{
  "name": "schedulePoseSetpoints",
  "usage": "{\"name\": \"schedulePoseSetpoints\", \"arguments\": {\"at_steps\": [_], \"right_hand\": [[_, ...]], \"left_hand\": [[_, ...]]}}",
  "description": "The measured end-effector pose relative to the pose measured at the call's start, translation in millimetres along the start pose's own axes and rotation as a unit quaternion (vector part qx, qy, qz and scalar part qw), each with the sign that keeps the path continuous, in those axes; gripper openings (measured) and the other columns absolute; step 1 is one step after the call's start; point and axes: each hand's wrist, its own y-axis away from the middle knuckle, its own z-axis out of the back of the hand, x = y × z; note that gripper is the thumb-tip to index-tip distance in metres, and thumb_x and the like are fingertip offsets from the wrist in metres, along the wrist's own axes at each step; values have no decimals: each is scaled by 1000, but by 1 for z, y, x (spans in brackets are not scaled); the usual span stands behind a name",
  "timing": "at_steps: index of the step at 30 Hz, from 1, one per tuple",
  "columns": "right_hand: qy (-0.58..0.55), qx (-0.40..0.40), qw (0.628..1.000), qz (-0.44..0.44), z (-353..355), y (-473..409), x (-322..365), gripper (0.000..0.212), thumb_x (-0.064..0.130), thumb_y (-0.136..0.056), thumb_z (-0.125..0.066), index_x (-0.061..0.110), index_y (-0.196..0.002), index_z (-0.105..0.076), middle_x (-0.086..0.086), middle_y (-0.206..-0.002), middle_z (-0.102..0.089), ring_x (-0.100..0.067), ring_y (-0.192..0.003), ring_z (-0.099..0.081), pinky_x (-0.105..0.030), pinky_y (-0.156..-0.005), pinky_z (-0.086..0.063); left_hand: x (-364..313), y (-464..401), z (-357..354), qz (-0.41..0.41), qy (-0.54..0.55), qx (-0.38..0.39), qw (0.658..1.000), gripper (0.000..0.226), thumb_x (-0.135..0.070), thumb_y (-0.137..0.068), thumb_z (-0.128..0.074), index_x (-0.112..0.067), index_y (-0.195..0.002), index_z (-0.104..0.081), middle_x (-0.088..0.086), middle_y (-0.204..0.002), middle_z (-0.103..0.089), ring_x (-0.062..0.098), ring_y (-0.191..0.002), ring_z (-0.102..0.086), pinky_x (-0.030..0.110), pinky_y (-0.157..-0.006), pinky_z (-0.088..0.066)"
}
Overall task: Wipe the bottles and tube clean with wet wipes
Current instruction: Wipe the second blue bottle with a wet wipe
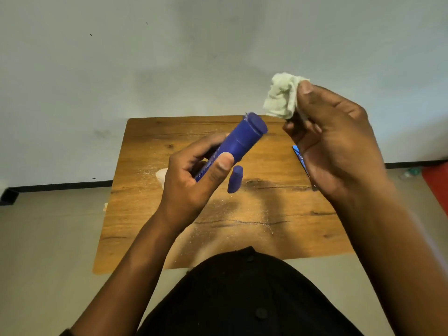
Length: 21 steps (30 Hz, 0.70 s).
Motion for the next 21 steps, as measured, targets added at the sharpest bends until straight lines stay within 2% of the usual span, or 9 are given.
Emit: {"name": "schedulePoseSetpoints", "arguments": {"at_steps": [3,6,8,11,13,15,17,19,21], "right_hand": [[120,-44,987,101,-2,6,-8,25,21,-106,-62,11,-125,-75,-5,-115,-79,-16,-103,-70,-30,-83,-57],[230,-13,944,235,-12,19,-22,25,16,-103,-67,8,-126,-74,-9,-119,-74,-20,-109,-72,-41,-89,-62],[296,7,906,302,-21,25,-32,25,12,-101,-70,7,-125,-73,-10,-116,-72,-18,-106,-70,-40,-85,-60],[377,32,842,385,-27,34,-46,23,6,-97,-72,3,-120,-75,-12,-113,-71,-17,-105,-67,-28,-86,-56],[416,63,806,416,-27,43,-55,19,4,-95,-73,2,-113,-78,-14,-111,-71,-21,-105,-67,-25,-90,-53],[449,99,781,423,-25,51,-62,18,7,-96,-73,2,-113,-78,-14,-111,-73,-22,-107,-67,-21,-95,-48],[452,88,785,415,-25,53,-63,20,8,-95,-74,3,-114,-78,-14,-111,-73,-20,-107,-67,-20,-93,-47],[421,35,812,404,-25,47,-57,22,5,-94,-76,3,-115,-76,-12,-111,-72,-17,-105,-67,-21,-89,-51],[383,-3,832,401,-26,39,-46,20,2,-94,-76,3,-114,-75,-10,-109,-72,-15,-104,-67,-24,-86,-53]], "left_hand": [[-3,2,-4,48,92,-3,995,50,-42,-108,-41,1,-124,-60,16,-102,-72,27,-78,-68,39,-66,-57],[-8,2,-9,104,147,-19,983,56,-38,-111,-24,4,-127,-57,21,-101,-72,31,-74,-68,42,-65,-59],[-11,2,-14,124,149,-32,980,55,-37,-111,-18,-3,-115,-61,10,-89,-75,23,-69,-70,33,-61,-57],[-11,1,-18,141,170,-84,972,46,-43,-111,-26,-16,-98,-61,-4,-78,-68,10,-70,-66,24,-61,-52],[-10,-1,-14,148,171,-111,968,48,-48,-106,-30,-11,-99,-61,5,-81,-65,13,-75,-64,26,-65,-53],[-11,-3,-12,142,156,-107,972,60,-48,-104,-29,3,-109,-59,23,-91,-64,24,-81,-64,34,-72,-55],[-13,-3,-13,126,125,-99,979,59,-45,-108,-28,5,-106,-59,21,-90,-66,23,-78,-63,34,-71,-53],[-15,0,-16,106,95,-90,986,46,-40,-109,-27,-9,-94,-58,-4,-74,-67,6,-65,-63,19,-60,-50],[-18,3,-20,92,77,-73,990,35,-31,-105,-26,-16,-96,-57,-12,-71,-69,3,-60,-65,12,-54,-48]]}}
